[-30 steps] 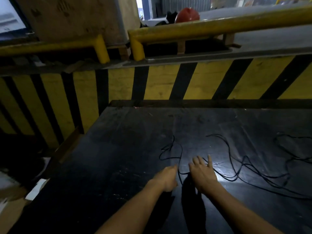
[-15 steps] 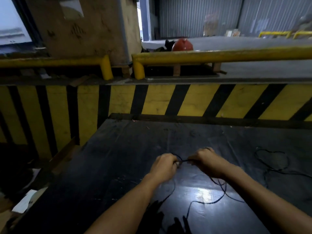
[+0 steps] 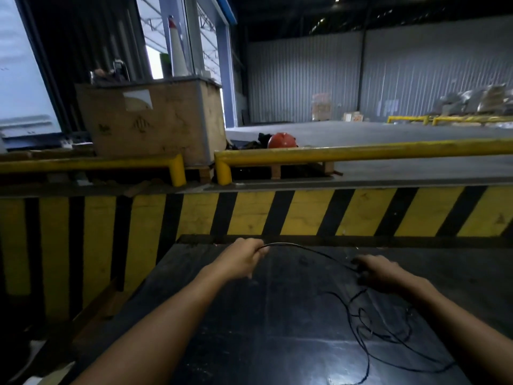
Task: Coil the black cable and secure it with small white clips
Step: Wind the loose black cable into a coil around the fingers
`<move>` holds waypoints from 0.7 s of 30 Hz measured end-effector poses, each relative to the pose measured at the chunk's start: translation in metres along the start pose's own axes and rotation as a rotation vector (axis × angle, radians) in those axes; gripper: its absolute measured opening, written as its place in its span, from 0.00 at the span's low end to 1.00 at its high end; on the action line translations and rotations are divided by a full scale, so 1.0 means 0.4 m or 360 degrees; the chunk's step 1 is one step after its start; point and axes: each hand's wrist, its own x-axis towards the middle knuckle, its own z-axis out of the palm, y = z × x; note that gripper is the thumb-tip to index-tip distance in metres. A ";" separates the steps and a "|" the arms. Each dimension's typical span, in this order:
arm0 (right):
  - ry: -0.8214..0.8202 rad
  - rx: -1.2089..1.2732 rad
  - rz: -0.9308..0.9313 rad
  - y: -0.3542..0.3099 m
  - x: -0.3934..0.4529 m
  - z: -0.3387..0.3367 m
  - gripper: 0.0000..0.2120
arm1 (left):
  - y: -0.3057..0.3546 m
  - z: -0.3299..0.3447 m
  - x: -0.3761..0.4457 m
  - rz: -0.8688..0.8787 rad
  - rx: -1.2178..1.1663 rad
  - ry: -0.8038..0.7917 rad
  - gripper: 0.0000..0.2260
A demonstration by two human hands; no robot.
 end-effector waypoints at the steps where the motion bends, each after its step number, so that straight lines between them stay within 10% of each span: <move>1: -0.0049 0.0252 -0.0108 -0.043 -0.012 -0.007 0.31 | 0.034 -0.014 -0.003 0.0069 0.0049 0.0002 0.11; 3: -0.0074 0.0750 -0.0337 -0.149 -0.045 -0.020 0.38 | 0.098 -0.032 -0.001 0.0167 0.0255 -0.0027 0.09; 8: 0.0301 0.1060 -0.0757 -0.279 -0.085 -0.064 0.06 | 0.179 -0.078 -0.008 0.0139 0.0555 -0.0083 0.10; 15: 0.0359 0.1136 -0.0873 -0.196 -0.119 -0.146 0.09 | 0.086 -0.114 -0.053 0.0117 -0.0163 -0.0510 0.13; 21: 0.0687 0.1293 -0.0385 -0.103 -0.100 -0.151 0.10 | 0.068 -0.119 -0.097 0.0180 -0.1308 -0.0586 0.14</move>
